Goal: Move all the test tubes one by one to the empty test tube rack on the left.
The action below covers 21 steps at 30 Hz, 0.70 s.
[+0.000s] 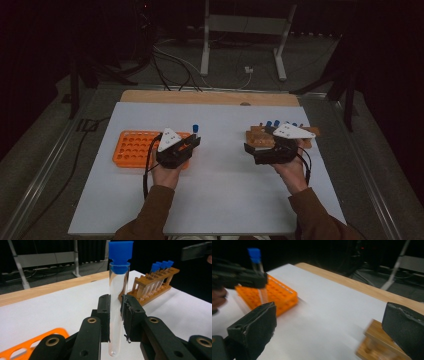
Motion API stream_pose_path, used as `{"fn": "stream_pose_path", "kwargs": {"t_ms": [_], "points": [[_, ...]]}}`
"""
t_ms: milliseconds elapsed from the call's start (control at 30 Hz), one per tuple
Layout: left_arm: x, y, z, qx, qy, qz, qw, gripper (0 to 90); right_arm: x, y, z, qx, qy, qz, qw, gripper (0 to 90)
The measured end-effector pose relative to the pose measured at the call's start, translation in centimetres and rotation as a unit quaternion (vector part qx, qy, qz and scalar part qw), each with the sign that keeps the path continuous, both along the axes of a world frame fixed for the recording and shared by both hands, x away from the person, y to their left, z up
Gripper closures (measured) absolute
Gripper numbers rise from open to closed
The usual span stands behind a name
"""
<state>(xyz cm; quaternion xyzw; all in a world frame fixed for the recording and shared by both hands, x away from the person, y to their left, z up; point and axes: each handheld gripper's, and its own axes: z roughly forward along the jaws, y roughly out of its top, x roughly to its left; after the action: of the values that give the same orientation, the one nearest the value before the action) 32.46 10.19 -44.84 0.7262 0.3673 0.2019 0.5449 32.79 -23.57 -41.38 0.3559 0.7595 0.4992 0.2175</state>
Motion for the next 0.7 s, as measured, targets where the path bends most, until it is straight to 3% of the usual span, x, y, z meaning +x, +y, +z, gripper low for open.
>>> {"fn": "stream_pose_path", "kwargs": {"t_ms": [300,433,700], "points": [[-0.4,1.6,-1.1,0.008,0.006,0.019,0.9998,77.9,-1.3,-3.1,-1.6,0.01,0.004,-0.024,0.9997,0.0],[-0.5,2.2,-1.7,0.006,0.006,0.03,0.9995,77.8,-1.7,-3.8,-1.9,-0.001,0.003,-0.029,0.9996,0.0],[-0.7,3.0,-2.7,0.014,0.013,0.041,0.999,77.7,-2.5,-5.5,-2.4,0.01,0.004,-0.042,0.999,0.0]]}}
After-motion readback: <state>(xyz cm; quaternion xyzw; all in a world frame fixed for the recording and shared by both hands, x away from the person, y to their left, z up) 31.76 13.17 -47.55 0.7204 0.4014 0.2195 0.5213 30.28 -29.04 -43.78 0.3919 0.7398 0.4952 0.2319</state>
